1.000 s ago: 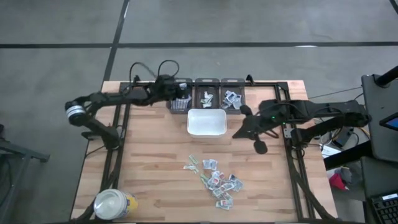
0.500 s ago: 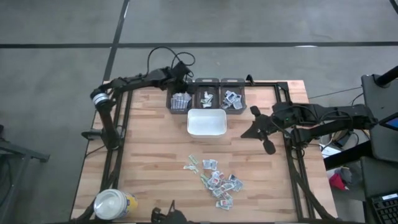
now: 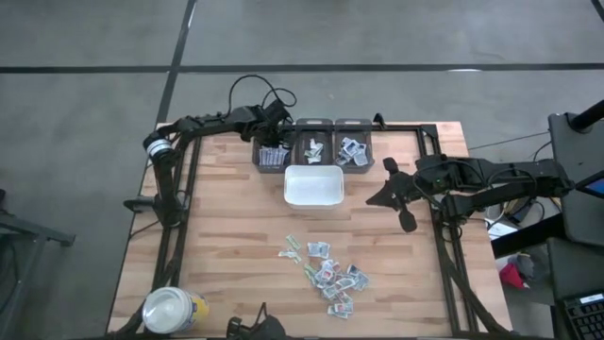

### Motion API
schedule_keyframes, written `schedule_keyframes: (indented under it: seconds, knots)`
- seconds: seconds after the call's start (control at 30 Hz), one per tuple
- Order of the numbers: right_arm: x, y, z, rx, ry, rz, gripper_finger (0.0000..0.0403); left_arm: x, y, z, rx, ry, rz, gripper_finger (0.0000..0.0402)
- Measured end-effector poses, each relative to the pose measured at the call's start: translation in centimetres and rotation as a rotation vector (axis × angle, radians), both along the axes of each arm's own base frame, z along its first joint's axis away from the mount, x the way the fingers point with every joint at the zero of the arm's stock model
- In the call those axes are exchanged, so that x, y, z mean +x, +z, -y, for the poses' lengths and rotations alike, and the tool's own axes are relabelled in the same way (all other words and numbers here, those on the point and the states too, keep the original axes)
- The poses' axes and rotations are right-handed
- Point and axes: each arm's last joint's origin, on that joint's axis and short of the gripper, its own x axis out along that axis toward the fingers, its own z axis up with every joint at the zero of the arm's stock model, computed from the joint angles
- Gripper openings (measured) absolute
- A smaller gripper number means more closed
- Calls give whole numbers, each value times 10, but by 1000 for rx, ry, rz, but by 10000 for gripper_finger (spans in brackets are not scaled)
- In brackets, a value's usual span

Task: Pick & Place First Aid Supplies
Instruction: Put the white fingertip band aid into the left black bin, then put the white alcohol pad into the right black bin

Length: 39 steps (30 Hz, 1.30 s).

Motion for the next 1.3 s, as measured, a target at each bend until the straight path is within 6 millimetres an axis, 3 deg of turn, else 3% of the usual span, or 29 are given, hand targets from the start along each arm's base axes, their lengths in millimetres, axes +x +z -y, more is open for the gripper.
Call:
schedule_keyframes:
  seconds: [0.17, 0.5, 0.67, 0.83, 0.93, 1.07, 1.3]
  knots:
    - [0, 0, 0, -9, -1, 2, 8, -1, 0, -1, 12, 2, -10, 17]
    - [0, 0, 1, 9, -9, -2, 8, -4, 2, -3, 54, -58, -53, 104]
    - [0, 0, 1, 14, -11, -3, 8, -16, 21, -5, 54, -68, -80, 120]
    - [0, 0, 0, 16, -10, -4, 8, -29, 56, 5, 61, -71, -65, 121]
    - [0, 0, 0, 15, -9, -5, 8, -35, 78, 21, 87, -98, -27, 121]
    - [0, 0, 0, 16, -9, -4, 8, -38, 98, 60, 138, -225, 19, 121]
    - [4, 0, 0, 129, -57, -8, 8, -49, 102, 139, 251, -443, 183, 121]
